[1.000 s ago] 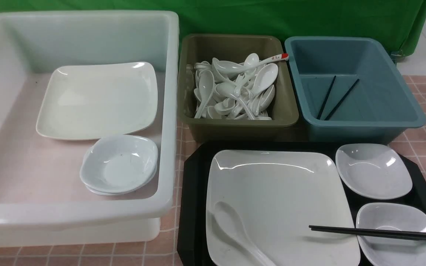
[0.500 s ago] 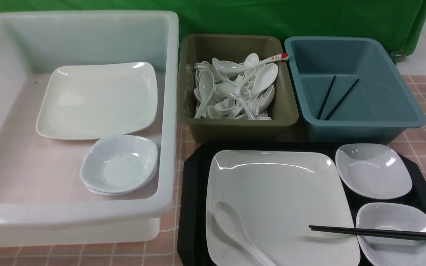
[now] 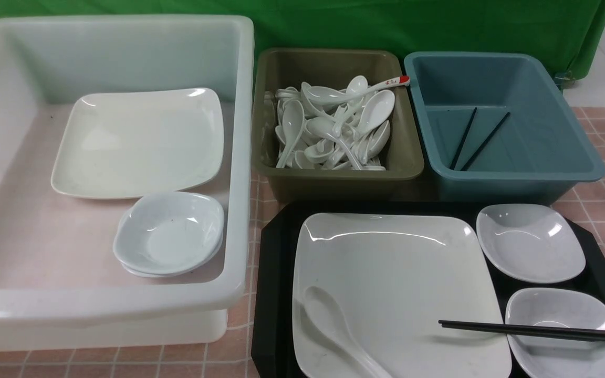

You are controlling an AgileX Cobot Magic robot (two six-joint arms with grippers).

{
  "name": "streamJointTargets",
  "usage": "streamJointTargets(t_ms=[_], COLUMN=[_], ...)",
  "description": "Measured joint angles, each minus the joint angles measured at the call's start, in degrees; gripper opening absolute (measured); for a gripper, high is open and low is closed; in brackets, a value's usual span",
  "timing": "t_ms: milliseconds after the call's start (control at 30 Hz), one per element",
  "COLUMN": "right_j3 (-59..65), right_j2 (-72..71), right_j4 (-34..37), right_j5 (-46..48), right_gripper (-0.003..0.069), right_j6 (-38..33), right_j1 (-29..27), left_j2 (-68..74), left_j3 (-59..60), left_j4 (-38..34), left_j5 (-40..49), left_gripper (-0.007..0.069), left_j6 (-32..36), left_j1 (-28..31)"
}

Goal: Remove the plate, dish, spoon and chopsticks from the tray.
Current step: Use the right arm to grab a pair of chopsticks from the plate

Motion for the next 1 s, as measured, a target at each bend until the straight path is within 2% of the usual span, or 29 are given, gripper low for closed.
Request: streamJointTargets(t_ms=[600, 700, 800, 833, 933, 1000], right_j3=[0.0, 0.2, 0.6, 0.7, 0.7, 0.7], right_j2=[0.0, 0.0, 0.0, 0.0, 0.0, 0.0], right_j4=[0.5, 6.4, 15.5, 15.5, 17.7, 17.9], right_j5=[-0.1, -1.0, -3.7, -3.7, -7.6, -8.3], right_gripper=[0.0246, 0.0246, 0.0246, 0.0246, 0.0246, 0.0246], right_j6=[0.4, 8.0, 22.3, 22.3, 30.3, 31.9], right_j1=[0.0, 0.0, 0.0, 0.0, 0.0, 0.0], left_j2=[0.0, 0.0, 0.0, 0.0, 0.0, 0.0], left_j3=[0.0, 0.0, 0.0, 0.0, 0.0, 0.0], left_j4=[0.0, 0.0, 0.0, 0.0, 0.0, 0.0], left_j5=[0.0, 0.0, 0.0, 0.0, 0.0, 0.0], left_gripper=[0.0005, 0.0005, 0.0005, 0.0005, 0.0005, 0.0005], left_j6=[0.0, 0.0, 0.0, 0.0, 0.0, 0.0], left_j1=[0.0, 0.0, 0.0, 0.0, 0.0, 0.0])
